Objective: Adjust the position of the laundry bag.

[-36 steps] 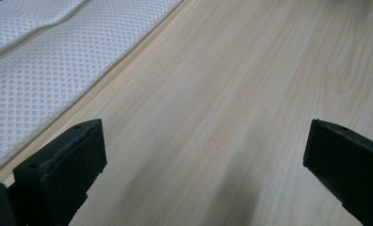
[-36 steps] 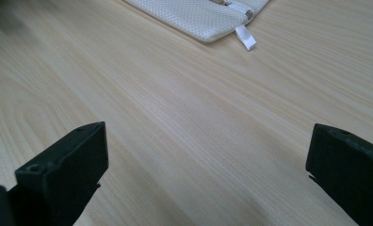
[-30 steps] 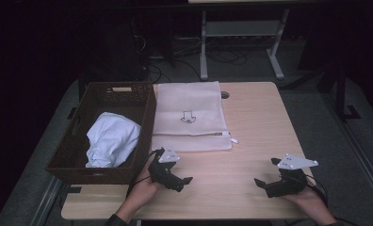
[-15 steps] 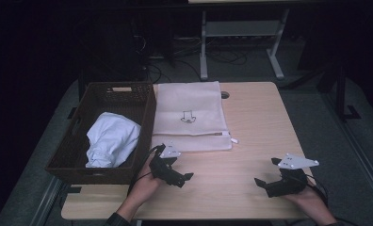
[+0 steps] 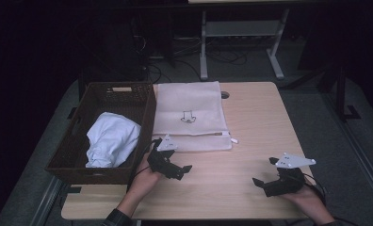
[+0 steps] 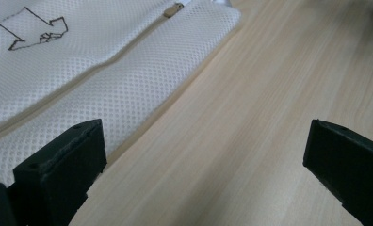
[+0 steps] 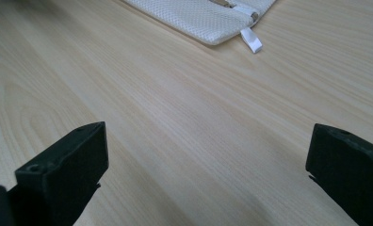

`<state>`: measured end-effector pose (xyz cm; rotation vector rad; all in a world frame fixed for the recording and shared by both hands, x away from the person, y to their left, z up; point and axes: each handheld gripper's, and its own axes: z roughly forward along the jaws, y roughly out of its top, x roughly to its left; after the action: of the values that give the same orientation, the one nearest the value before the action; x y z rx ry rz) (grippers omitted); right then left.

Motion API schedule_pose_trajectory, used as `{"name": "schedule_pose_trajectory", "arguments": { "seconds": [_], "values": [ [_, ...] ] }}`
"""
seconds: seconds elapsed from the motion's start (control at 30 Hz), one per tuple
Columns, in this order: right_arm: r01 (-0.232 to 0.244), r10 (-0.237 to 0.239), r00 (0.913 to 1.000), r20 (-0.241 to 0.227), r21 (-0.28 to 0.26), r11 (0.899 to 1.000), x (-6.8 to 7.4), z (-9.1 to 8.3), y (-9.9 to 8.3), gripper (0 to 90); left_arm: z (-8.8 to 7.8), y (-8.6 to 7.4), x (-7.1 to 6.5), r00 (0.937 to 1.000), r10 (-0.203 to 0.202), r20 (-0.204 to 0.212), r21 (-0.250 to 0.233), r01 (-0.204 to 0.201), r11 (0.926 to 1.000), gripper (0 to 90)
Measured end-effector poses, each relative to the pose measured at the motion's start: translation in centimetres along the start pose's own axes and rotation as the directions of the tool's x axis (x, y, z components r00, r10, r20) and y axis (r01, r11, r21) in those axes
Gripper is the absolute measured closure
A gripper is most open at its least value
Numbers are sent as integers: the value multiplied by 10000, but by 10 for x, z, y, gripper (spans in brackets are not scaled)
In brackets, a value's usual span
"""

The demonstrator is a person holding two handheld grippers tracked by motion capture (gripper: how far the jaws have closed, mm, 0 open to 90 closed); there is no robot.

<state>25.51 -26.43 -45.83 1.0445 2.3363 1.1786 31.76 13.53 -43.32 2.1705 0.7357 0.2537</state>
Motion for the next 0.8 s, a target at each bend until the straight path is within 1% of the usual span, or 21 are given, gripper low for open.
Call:
{"name": "schedule_pose_trajectory", "arguments": {
  "seconds": [0.07, 0.2, 0.3, 0.5, 0.6, 0.73, 0.8],
  "values": [
    [-33, 33, 10000, 17, -15, 10000, -1, -1, 0, 0, 1, 3, 1, 9999, -140, 63, -82, 141, 9999, 0],
    [-61, 61, 10000, 24, -22, 10000, -2, -1, 0, 0, 1, 6, 3, 9999, -128, 36, -143, 129, 9998, 0],
    [-64, 64, 10000, 6, -49, 10000, -1, 0, 0, 0, 2, 8, 7, 9995, -304, 45, -239, 305, 9992, 0],
    [6, -6, 9999, -100, -10, 10000, 0, 0, 0, 0, 6, 12, 10, 9991, -421, -7, -250, 421, 9988, 0],
    [-29, 28, 9999, -102, -76, 10000, -1, 0, 0, 0, 9, 16, 14, 9986, -533, -58, -228, 531, 9983, 0],
    [-54, 54, 9999, -120, -46, 10000, -1, 1, 1, 0, 10, 19, 19, 9984, -570, -51, -271, 568, 9980, 0],
    [-76, 75, 9999, -116, -49, 10000, -1, 2, 0, 0, 11, 21, 21, 9977, -672, -42, -323, 670, 9972, 0]
  ]
}}
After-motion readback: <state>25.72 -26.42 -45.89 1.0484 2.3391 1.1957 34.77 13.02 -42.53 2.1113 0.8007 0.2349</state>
